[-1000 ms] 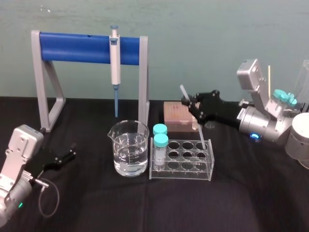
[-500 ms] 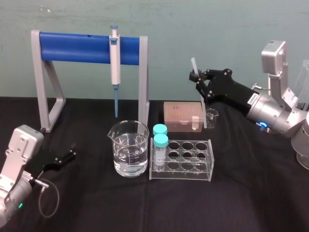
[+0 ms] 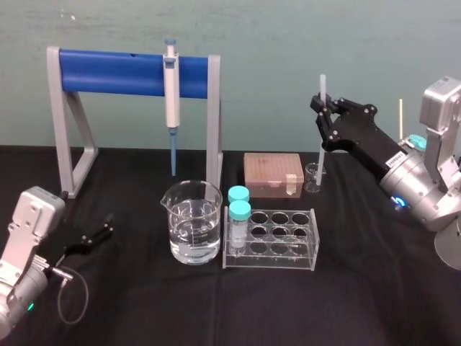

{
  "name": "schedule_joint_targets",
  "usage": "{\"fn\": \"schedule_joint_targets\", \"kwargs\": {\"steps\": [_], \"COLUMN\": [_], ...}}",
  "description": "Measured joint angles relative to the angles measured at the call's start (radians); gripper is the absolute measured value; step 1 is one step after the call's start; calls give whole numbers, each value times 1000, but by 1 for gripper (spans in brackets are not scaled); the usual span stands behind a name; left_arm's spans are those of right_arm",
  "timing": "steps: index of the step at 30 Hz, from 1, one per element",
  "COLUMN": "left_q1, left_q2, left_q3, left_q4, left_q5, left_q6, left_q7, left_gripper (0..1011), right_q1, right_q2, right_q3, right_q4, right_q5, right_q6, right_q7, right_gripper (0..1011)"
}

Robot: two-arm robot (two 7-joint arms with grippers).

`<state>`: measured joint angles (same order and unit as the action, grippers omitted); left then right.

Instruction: Pick up the stirring rod with one hand, then place it down.

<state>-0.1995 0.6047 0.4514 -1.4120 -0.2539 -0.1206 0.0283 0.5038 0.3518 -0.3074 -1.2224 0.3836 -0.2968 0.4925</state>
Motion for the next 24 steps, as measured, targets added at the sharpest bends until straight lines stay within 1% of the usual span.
{"fn": "schedule_joint_targets", "kwargs": {"steps": [2, 3, 4, 7, 13, 17, 24], "left_q1": [0, 0, 0, 0, 0, 0, 0], "left_q2": [0, 0, 0, 0, 0, 0, 0], "left_q3": [0, 0, 0, 0, 0, 0, 0], "left_q4": [0, 0, 0, 0, 0, 0, 0], "left_q5": [0, 0, 0, 0, 0, 0, 0], "left_q6": [0, 0, 0, 0, 0, 0, 0], "left_q7": [0, 0, 0, 0, 0, 0, 0], "left_gripper": [1000, 1000, 1000, 1000, 1000, 1000, 1000], "right_q1": [-32, -55, -55, -106, -173, -195, -211], "right_q2": [-6, -12, -12, -28, -49, -58, -65], "right_q3": [15, 24, 24, 44, 64, 73, 82], "right_q4": [-32, -54, -54, -107, -175, -195, -205], "right_q5": [-13, -25, -25, -56, -93, -107, -130], "right_q6": [7, 13, 13, 34, 76, 91, 101], "right_q7": [-42, -74, -74, -155, -233, -252, -261], "right_gripper": [71, 71, 71, 71, 71, 71, 71]}}
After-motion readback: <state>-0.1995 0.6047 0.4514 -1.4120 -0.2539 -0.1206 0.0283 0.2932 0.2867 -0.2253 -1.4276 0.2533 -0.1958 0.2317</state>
